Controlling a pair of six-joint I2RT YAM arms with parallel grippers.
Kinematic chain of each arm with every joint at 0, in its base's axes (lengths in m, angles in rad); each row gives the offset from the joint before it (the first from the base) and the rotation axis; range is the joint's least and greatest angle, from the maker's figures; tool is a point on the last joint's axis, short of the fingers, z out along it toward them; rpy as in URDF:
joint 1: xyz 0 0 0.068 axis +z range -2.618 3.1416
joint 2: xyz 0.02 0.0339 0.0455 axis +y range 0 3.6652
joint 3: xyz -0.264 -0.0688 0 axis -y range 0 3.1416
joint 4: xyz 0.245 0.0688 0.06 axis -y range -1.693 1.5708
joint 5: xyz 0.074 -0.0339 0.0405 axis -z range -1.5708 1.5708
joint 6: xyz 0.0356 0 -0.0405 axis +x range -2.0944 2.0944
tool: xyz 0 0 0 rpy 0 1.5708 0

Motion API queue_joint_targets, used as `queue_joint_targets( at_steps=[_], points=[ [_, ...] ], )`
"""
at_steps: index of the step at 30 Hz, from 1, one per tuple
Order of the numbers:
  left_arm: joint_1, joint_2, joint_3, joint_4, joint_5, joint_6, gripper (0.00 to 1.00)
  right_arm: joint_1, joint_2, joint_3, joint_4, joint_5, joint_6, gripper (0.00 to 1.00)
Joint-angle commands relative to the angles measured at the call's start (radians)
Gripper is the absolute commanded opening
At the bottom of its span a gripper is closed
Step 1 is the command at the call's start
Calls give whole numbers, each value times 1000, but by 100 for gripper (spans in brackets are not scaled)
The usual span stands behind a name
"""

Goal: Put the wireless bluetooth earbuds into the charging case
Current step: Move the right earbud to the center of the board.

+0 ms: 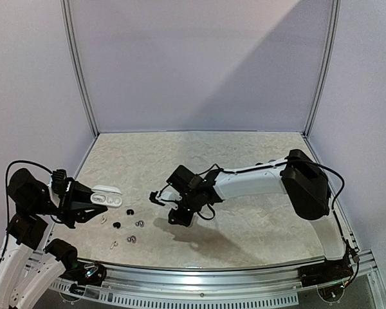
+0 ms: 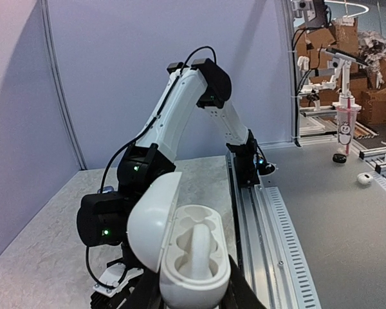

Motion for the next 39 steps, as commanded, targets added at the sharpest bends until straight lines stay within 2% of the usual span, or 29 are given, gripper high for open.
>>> queue_joint_targets(
  at_steps=[1,7,11,16,20,26,29,33,35,39],
  points=[
    [-18,12,0,-39,4,50,0,2,-85,-171,-132,25,95,24],
    [-27,8,-1,-34,-5,48,0,3,-190,-298,-130,48,150,26],
    [-27,3,-3,-35,-9,48,0,4,-214,-309,-159,61,151,31],
    [-30,1,-4,-34,-11,48,0,4,-198,-190,-265,87,155,45],
    [-28,-5,-4,-35,-13,45,0,13,-191,-89,-326,93,189,50],
    [-30,-11,-2,-39,-10,45,0,14,-223,-28,-324,-14,168,55],
    [-30,-11,-2,-39,-12,44,0,-10,-225,3,-336,-35,133,50],
    [-31,-11,-4,-41,-16,43,0,-40,-190,21,-369,-17,84,30],
    [-31,-11,-4,-42,-18,42,0,-52,-162,38,-398,-16,49,24],
    [-30,-12,-5,-45,-21,44,0,-75,-121,38,-395,-23,17,21]
  ],
)
